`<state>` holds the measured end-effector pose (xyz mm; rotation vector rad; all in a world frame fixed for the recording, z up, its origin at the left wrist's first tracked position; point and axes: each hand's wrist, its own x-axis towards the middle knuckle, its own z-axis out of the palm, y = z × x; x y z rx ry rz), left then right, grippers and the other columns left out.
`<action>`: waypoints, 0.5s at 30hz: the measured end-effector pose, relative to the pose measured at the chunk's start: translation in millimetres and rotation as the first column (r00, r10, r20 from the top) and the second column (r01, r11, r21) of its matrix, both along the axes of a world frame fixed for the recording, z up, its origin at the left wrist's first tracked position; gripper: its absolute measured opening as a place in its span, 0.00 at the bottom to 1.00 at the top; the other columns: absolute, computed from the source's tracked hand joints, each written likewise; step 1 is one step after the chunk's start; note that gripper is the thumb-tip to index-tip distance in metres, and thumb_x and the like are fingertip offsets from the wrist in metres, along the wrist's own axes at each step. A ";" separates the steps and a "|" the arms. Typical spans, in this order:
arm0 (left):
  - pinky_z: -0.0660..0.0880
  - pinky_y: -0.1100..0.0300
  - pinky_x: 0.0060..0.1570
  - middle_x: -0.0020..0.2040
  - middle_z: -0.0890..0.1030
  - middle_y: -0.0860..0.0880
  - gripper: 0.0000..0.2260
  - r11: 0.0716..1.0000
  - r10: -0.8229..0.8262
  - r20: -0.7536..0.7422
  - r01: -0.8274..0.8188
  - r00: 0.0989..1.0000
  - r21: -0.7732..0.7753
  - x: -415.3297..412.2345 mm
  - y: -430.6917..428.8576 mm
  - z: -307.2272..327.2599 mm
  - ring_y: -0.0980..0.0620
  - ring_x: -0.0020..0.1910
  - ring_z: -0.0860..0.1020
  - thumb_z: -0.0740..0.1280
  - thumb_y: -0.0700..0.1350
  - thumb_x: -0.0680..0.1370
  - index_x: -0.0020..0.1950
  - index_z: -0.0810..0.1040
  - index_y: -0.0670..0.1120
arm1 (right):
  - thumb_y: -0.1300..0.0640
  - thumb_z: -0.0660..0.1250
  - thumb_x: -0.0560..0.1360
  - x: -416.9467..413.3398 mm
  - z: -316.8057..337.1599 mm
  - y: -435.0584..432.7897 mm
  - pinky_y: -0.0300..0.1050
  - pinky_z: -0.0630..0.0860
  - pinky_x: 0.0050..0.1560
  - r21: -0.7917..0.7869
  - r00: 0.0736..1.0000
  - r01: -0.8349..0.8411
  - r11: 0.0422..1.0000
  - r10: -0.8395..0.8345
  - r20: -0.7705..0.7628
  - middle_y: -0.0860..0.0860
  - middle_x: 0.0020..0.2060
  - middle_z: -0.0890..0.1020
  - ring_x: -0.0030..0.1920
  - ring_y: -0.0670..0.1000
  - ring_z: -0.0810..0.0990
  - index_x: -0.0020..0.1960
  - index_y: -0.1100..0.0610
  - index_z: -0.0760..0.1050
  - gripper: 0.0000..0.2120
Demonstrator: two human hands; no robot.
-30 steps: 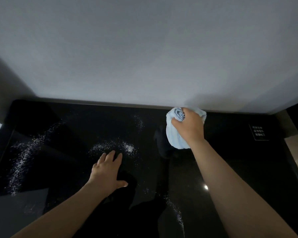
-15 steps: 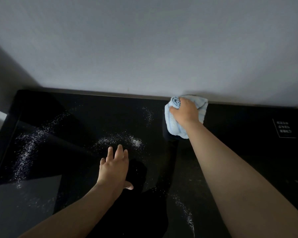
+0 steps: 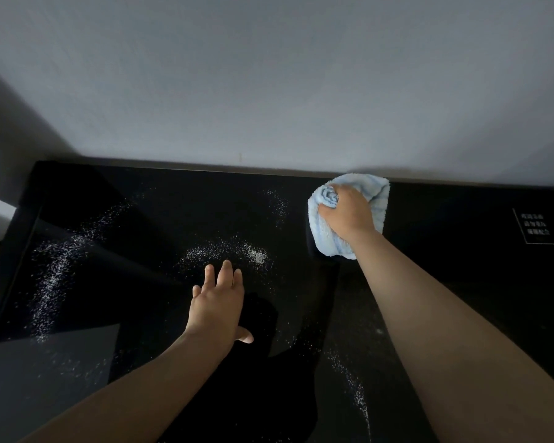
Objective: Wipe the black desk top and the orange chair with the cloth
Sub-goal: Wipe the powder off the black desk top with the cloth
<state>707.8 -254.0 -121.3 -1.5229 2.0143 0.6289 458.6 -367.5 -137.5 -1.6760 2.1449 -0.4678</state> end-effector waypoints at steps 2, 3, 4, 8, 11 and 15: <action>0.57 0.46 0.75 0.78 0.40 0.44 0.55 1.000 -0.009 0.008 0.009 1.000 -0.006 -0.3 0.3 0.8 0.39 0.77 0.43 0.73 0.63 0.66 0.79 0.42 0.44 | 0.59 0.65 0.75 -0.4 -2.1 8.8 0.40 0.71 0.38 -0.010 1.000 -0.006 1.000 0.006 0.009 0.49 0.38 0.79 0.40 0.49 0.78 0.46 0.55 0.76 0.02; 0.57 0.46 0.75 0.78 0.40 0.44 0.55 1.000 -0.011 0.010 0.011 1.000 -0.007 -0.3 0.6 1.5 0.39 0.77 0.43 0.73 0.63 0.66 0.79 0.42 0.43 | 0.59 0.65 0.75 -0.5 -2.6 13.3 0.41 0.71 0.39 -0.015 1.000 -0.002 1.000 0.002 0.015 0.50 0.40 0.80 0.41 0.49 0.78 0.48 0.56 0.77 0.04; 0.57 0.46 0.75 0.78 0.40 0.44 0.55 1.000 -0.007 0.006 0.007 1.000 -0.005 -0.6 0.7 2.1 0.39 0.77 0.43 0.74 0.62 0.66 0.79 0.42 0.43 | 0.59 0.65 0.74 -0.7 -3.3 17.8 0.41 0.72 0.41 -0.024 1.000 0.003 1.000 -0.003 0.017 0.50 0.41 0.80 0.43 0.49 0.78 0.50 0.57 0.78 0.06; 0.56 0.46 0.75 0.78 0.41 0.44 0.55 1.000 -0.002 0.004 0.002 1.000 -0.004 -0.3 1.8 3.0 0.39 0.77 0.43 0.74 0.62 0.67 0.79 0.42 0.43 | 0.59 0.67 0.74 0.8 -3.4 35.6 0.43 0.77 0.48 -0.043 1.000 0.014 0.999 -0.014 0.008 0.51 0.46 0.81 0.47 0.49 0.79 0.56 0.57 0.78 0.11; 0.57 0.46 0.75 0.78 0.41 0.44 0.55 1.000 -0.014 0.009 0.014 1.000 -0.006 -0.2 1.9 2.1 0.39 0.77 0.43 0.73 0.62 0.67 0.79 0.42 0.43 | 0.59 0.66 0.74 2.5 -2.9 47.0 0.44 0.77 0.51 -0.050 1.000 0.024 0.998 -0.024 0.009 0.50 0.47 0.81 0.48 0.49 0.79 0.58 0.57 0.77 0.12; 0.58 0.46 0.74 0.78 0.41 0.43 0.55 0.999 -0.031 0.017 0.032 0.999 -0.006 0.7 1.2 1.3 0.38 0.77 0.44 0.73 0.63 0.67 0.79 0.42 0.43 | 0.58 0.67 0.75 5.4 -1.1 59.6 0.43 0.76 0.54 -0.035 0.999 0.038 0.999 -0.039 -0.003 0.50 0.51 0.81 0.52 0.49 0.78 0.61 0.56 0.76 0.15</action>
